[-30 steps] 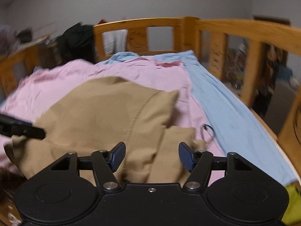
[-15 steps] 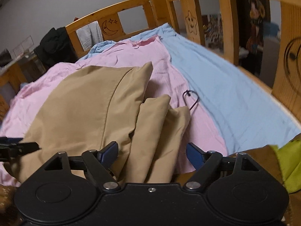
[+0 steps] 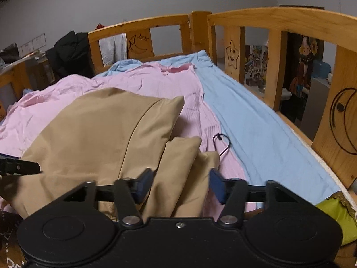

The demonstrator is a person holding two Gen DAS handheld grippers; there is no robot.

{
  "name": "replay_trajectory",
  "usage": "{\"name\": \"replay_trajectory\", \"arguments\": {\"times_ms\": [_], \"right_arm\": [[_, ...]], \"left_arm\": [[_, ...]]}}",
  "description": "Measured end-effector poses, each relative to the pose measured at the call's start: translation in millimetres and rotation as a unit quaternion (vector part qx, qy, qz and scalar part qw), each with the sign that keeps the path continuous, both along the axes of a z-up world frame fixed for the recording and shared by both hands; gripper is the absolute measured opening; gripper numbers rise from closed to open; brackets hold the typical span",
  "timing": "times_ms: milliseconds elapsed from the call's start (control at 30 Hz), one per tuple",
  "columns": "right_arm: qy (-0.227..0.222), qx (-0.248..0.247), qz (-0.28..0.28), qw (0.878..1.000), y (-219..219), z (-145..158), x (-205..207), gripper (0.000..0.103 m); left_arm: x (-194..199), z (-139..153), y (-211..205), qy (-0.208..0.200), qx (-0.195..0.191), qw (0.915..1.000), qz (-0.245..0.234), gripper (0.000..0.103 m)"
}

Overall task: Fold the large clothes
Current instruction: 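Grasp the jacket edge with the right tool and lift it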

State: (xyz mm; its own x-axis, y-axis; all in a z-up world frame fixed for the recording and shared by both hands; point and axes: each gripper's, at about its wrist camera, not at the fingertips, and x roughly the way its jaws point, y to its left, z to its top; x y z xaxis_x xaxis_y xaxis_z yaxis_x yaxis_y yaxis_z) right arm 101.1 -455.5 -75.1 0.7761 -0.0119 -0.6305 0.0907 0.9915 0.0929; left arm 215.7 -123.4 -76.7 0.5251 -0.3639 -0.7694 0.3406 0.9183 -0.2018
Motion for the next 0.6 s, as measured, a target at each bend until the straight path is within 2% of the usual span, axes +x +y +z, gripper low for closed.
{"name": "replay_trajectory", "arguments": {"times_ms": [67,100,167,300,433,500,600], "right_arm": [[0.004,0.004,0.003,1.000,0.0,-2.0,3.1,0.022],[0.005,0.004,0.006,1.000,0.9,-2.0,3.9,0.018],[0.000,-0.008,0.011,1.000,3.2,-0.1,5.9,0.003],[-0.017,-0.033,0.000,0.999,4.1,7.0,9.7,0.001],[-0.003,-0.025,-0.012,1.000,-3.7,-0.7,20.0,0.001],[0.010,-0.008,-0.015,1.000,-7.8,-7.3,23.1,0.003],[0.016,0.044,-0.034,0.998,-20.1,-9.3,19.0,0.017]], "left_arm": [[0.0,0.2,1.6,0.002,-0.007,1.0000,-0.001,0.102],[0.0,0.3,2.4,0.003,-0.010,1.0000,-0.001,0.102],[0.6,1.8,4.2,0.003,-0.015,0.9999,-0.003,0.102],[0.1,12.8,15.0,-0.020,-0.057,0.9981,-0.016,0.102],[12.1,22.3,25.3,-0.037,-0.086,0.9955,-0.016,0.102],[23.9,19.8,31.3,-0.026,-0.093,0.9952,-0.014,0.102],[47.0,6.4,43.3,0.024,-0.112,0.9924,-0.044,0.102]]}}
